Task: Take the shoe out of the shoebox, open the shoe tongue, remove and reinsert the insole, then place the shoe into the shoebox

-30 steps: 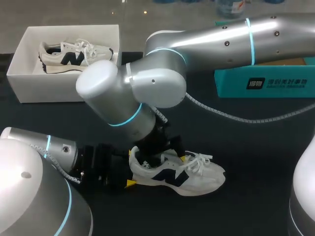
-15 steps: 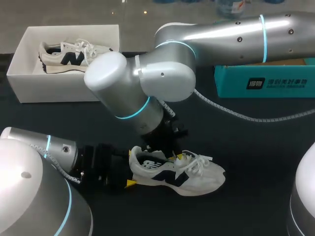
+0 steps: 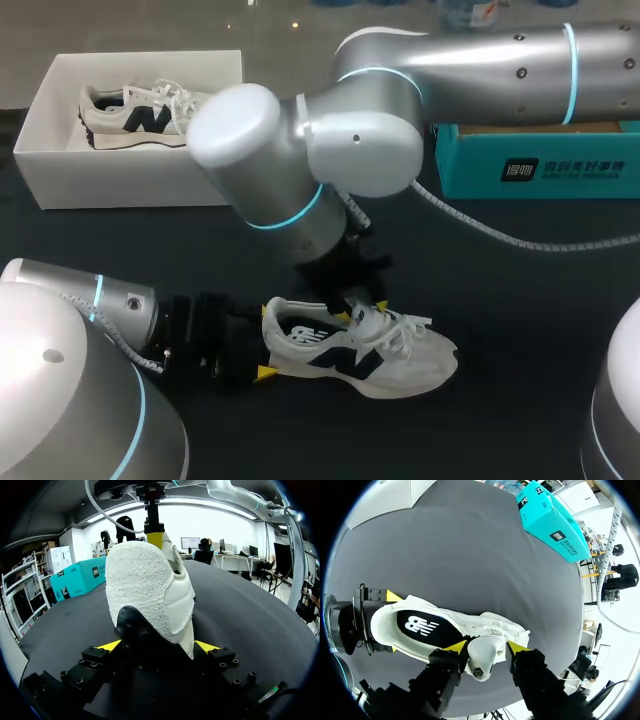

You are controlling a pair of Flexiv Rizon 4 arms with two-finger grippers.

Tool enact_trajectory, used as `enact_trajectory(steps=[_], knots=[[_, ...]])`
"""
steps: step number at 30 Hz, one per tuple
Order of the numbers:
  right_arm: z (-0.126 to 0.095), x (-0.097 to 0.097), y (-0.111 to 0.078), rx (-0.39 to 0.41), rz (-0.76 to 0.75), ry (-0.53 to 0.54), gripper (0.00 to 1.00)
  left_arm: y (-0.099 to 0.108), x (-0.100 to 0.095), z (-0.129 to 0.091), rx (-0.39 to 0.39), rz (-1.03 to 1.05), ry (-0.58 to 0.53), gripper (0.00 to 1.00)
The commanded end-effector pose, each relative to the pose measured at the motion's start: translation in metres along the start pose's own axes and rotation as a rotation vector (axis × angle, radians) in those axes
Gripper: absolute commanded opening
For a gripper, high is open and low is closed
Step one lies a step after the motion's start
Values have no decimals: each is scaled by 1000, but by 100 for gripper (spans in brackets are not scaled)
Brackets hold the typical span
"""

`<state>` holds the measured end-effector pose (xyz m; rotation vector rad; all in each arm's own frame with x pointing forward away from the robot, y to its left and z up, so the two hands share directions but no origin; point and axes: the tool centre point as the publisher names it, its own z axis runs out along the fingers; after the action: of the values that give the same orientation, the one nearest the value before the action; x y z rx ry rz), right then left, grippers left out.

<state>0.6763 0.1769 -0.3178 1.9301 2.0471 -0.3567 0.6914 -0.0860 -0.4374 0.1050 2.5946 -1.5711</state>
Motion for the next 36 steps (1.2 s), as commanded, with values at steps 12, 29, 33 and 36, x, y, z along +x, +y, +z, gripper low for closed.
enact_trajectory(steps=[12, 29, 33, 36], knots=[[-19, 15, 7, -21, 464, 14, 83, 2, 1, 2, -4, 0, 1, 0], [-15, 12, -15, 14, 549, 25, 43, 2, 1, 2, -4, 0, 1, 0], [-12, 9, -19, 23, 564, 28, 37, 2, 1, 2, -4, 0, 1, 0], [-10, 7, -19, 31, 570, 35, 36, 2, 1, 2, -4, 0, 1, 0]])
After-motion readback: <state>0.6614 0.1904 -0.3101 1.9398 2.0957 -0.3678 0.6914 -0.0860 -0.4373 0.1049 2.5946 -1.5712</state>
